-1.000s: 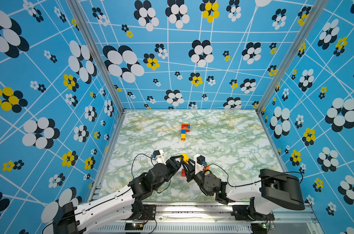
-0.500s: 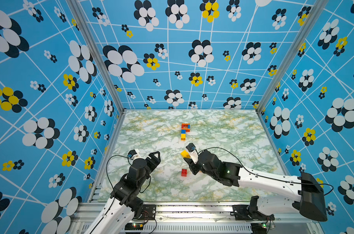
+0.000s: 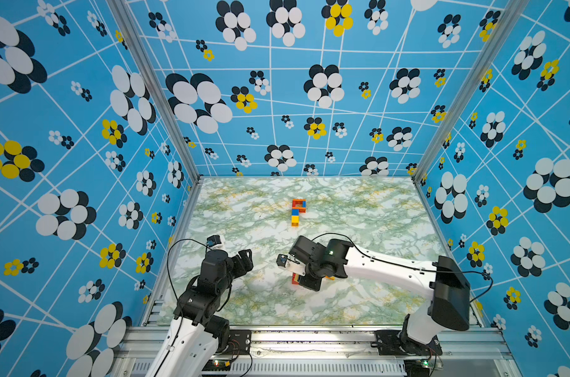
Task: Assemble the letter p with lego
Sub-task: Assemble the lego brick with the lego brick.
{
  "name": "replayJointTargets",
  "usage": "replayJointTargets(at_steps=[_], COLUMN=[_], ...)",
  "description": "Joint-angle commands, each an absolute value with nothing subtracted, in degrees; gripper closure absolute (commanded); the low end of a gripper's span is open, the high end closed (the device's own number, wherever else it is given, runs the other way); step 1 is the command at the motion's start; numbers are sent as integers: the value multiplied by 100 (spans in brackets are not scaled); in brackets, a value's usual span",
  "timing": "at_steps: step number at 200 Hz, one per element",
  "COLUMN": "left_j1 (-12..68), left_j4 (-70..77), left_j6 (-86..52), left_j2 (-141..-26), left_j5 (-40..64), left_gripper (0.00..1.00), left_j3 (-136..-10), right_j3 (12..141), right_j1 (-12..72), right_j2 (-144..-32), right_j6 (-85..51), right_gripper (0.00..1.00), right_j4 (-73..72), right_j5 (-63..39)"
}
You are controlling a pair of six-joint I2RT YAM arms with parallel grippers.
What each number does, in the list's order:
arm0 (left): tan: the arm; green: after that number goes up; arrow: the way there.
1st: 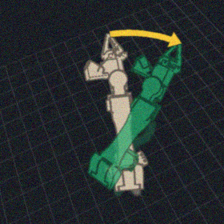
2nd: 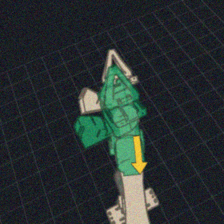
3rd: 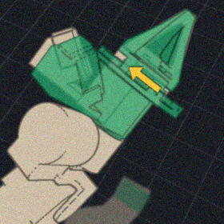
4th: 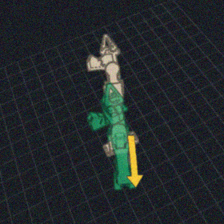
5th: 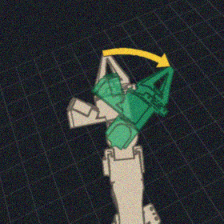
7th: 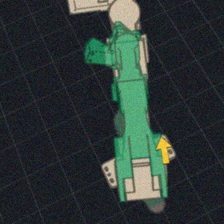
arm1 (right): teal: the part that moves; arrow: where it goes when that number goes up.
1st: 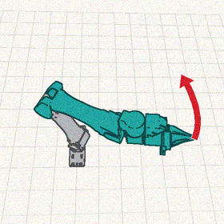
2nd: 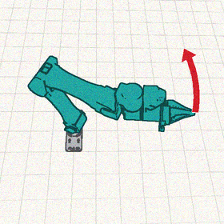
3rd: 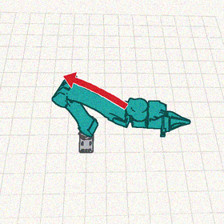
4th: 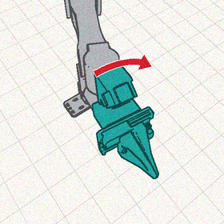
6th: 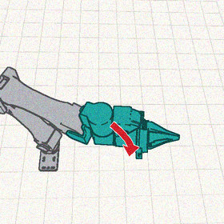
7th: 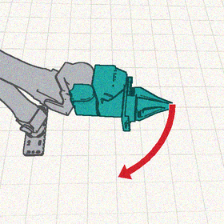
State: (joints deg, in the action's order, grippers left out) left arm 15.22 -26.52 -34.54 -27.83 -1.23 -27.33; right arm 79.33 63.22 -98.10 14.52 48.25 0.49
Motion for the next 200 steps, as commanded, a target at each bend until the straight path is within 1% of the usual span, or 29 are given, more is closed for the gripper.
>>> replayJointTargets(at_steps=[1,24,39,75,91,200], left_j1=[1467,1467,1468,1451,1450,1450], left_j4=[-2291,-2129,-2208,-2268,-2320,-2197], left_j6=[-2888,-2746,-2656,-2652,-2611,-2589], left_j2=[-2529,-2318,-1930,-613,-288,-431], left_j5=[197,108,-124,-229,-185,-70], left_gripper=[15,18,19,14,13,12], left_j3=[-2424,-2125,-1921,-1397,-1327,-1292], right_j3=[8494,8980,9215,9902,10141,11201], right_j1=[6262,6222,6188,6145,6111,5977], right_j2=[-10266,-10700,-10881,-11385,-11596,-12426], right_j6=[1953,2111,2211,2399,2466,2725], right_gripper=[92,92,92,92,91,91], right_j4=[5901,6284,6442,6904,7058,7739], right_j5=[-180,-97,-97,-103,-105,-184])
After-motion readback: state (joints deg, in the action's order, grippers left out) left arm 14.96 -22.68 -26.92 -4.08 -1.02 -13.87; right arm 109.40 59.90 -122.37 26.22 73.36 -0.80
